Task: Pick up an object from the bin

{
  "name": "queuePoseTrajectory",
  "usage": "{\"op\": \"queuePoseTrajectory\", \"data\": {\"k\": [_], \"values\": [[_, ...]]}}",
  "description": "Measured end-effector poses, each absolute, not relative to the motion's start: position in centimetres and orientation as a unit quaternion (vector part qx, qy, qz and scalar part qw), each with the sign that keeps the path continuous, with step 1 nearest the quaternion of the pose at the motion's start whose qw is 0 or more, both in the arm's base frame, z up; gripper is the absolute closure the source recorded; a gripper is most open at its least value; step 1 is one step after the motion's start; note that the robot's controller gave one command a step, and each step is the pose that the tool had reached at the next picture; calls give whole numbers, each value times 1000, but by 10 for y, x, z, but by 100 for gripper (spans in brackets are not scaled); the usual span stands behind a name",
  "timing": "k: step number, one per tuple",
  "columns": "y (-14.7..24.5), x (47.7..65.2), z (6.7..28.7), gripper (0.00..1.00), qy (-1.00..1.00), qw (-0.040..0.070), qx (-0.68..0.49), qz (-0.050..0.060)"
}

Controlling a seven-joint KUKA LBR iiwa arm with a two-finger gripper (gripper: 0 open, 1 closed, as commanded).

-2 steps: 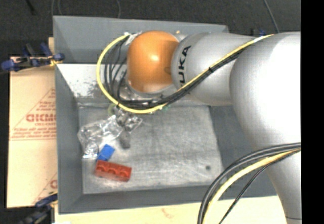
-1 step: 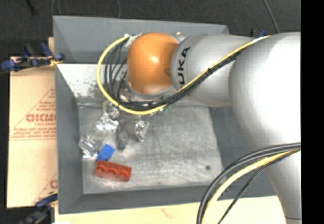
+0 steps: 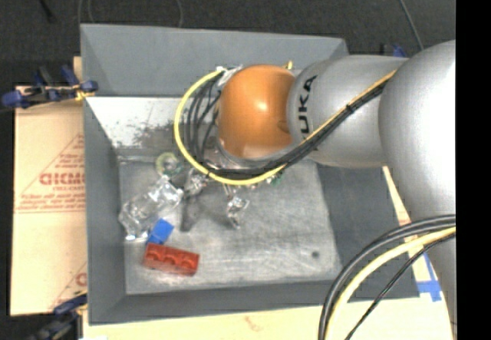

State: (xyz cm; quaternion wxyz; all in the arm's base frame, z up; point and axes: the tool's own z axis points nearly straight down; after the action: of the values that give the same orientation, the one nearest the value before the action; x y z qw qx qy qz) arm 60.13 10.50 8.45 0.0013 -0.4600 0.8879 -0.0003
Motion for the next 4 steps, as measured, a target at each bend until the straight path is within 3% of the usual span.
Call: {"op": "queuePoseTrajectory", "data": {"k": [1, 2, 3, 4], "values": [[125, 618, 80, 0, 773, 3, -635, -2], [126, 617, 80, 100, 774, 3, -634, 0], [122, 609, 295, 100, 735, 6, -678, -3], [209, 560, 199, 100, 557, -1, -830, 3]]}}
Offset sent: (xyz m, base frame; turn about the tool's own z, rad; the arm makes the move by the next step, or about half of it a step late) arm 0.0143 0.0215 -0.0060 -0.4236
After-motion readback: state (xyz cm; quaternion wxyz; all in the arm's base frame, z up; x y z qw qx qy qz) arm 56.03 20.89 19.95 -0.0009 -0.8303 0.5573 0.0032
